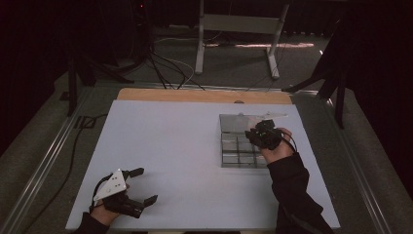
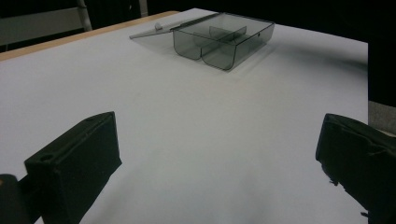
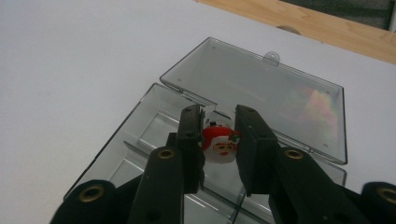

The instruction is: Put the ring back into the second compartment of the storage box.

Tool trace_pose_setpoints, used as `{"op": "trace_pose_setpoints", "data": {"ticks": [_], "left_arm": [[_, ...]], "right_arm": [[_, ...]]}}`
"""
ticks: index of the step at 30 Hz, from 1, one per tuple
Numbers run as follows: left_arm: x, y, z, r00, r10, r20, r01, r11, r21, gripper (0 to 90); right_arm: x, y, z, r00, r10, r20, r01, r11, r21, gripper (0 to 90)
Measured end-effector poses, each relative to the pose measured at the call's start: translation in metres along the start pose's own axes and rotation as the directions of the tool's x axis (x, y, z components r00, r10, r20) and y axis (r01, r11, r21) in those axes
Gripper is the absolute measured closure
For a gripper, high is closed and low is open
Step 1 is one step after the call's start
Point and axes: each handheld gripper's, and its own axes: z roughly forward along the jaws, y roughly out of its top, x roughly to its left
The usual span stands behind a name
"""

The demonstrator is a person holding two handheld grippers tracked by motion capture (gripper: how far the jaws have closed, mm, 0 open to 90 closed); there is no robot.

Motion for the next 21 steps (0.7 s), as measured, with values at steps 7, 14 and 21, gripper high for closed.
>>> {"op": "trace_pose_setpoints", "data": {"ticks": [7,14,21], "left_arm": [[0.0,0.0,0.0,1.0,-0.001,-0.001,0.001,1.0,-0.002,0.2],[0.001,0.0,0.0,1.0,-0.005,-0.002,0.005,1.0,-0.005,0.2],[0.001,0.0,0.0,1.0,-0.005,0.0,0.005,1.0,-0.004,0.2]], "right_arm": [[-0.002,-0.002,0.011,0.9999,0.017,0.001,-0.017,1.0,0.02,72.1],[-0.004,-0.007,0.019,0.9995,0.029,0.008,-0.03,0.999,0.037,72.1],[-0.005,-0.01,0.025,0.9993,0.036,0.006,-0.036,0.998,0.052,72.0]]}}
